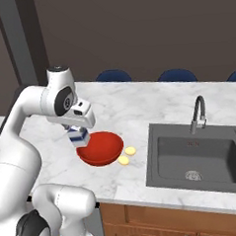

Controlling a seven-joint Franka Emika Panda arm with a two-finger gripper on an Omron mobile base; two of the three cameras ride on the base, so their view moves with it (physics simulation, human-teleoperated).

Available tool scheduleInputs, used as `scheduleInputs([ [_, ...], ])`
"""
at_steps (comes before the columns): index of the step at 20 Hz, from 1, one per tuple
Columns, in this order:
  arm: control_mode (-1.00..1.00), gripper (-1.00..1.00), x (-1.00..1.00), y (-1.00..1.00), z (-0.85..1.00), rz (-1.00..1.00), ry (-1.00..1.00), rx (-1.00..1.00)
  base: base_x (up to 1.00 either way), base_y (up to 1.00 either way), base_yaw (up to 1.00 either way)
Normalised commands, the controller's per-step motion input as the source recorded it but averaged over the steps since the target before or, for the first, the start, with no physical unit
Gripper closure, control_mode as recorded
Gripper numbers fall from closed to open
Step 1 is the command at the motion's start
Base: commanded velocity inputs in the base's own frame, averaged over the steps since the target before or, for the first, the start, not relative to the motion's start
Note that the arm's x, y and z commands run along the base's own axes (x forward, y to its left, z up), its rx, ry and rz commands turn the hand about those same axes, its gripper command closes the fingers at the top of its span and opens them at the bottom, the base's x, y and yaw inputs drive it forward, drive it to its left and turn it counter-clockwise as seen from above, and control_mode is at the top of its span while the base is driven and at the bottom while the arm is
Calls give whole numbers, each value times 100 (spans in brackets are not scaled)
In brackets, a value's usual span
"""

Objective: Gather the eggs and milk located in the vicinity of the sink area and place them right next to the bowl.

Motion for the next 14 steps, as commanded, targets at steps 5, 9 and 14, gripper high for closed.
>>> scheduleInputs([
  [5,-100,100,-2,3,-1,0,1,0,0,0,0],
  [9,-100,100,-8,29,-7,0,0,0,0,0,0],
  [14,-100,100,0,60,-11,1,0,0,0,0,0],
])
